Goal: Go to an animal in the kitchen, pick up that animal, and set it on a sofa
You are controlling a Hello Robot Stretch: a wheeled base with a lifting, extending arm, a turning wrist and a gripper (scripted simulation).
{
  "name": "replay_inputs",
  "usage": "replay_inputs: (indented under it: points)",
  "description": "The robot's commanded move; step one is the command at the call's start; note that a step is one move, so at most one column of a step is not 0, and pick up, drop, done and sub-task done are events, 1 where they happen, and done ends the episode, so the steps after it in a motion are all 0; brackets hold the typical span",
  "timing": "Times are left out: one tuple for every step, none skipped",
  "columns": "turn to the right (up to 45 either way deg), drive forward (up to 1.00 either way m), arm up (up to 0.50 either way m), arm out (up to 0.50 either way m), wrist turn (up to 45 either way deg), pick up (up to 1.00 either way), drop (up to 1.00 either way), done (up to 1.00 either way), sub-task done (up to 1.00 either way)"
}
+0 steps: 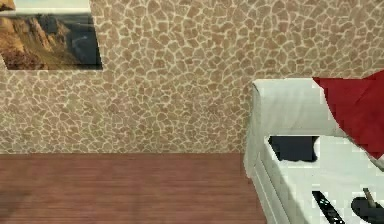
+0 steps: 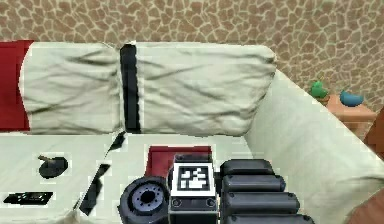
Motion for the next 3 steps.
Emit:
replay_inputs:
  points:
    - [0.0,0.45,0.0,0.0,0.0,0.0,0.0,0.0,0.0]
    - [0.0,0.0,0.0,0.48,0.0,0.0,0.0,0.0,0.0]
    - [0.0,0.0,0.0,0.0,45.0,0.0,0.0,0.0,0.0]
